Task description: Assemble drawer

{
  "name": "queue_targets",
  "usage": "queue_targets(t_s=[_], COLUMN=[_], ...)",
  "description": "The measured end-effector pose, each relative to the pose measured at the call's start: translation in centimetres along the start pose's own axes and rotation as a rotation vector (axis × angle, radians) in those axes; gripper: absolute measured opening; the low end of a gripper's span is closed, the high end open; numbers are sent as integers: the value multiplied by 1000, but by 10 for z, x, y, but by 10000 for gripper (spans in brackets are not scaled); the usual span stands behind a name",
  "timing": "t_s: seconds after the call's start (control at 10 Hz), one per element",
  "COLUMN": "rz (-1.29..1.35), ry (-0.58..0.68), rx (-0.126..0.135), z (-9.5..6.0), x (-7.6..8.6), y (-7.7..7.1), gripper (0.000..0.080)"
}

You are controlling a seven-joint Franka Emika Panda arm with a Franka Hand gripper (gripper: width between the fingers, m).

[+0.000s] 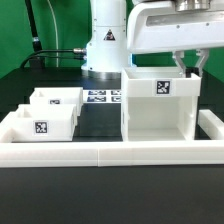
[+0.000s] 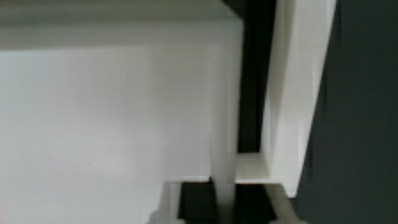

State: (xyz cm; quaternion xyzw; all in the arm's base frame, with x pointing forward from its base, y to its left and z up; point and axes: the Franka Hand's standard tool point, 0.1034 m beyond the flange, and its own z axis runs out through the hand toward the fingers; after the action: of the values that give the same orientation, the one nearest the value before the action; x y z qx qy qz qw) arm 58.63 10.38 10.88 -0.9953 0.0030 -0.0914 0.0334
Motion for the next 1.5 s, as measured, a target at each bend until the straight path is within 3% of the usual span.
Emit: queue_targets(t_s=[0.5, 0.8, 1.0, 1.5], rz=[99, 428, 513, 788], ry=[3, 14, 38, 28], rx=[16, 42, 46, 88], z=[-1, 1, 0, -2], x=[0, 2, 8, 10], y=[-4, -5, 7, -2], gripper=[36, 38, 41, 43])
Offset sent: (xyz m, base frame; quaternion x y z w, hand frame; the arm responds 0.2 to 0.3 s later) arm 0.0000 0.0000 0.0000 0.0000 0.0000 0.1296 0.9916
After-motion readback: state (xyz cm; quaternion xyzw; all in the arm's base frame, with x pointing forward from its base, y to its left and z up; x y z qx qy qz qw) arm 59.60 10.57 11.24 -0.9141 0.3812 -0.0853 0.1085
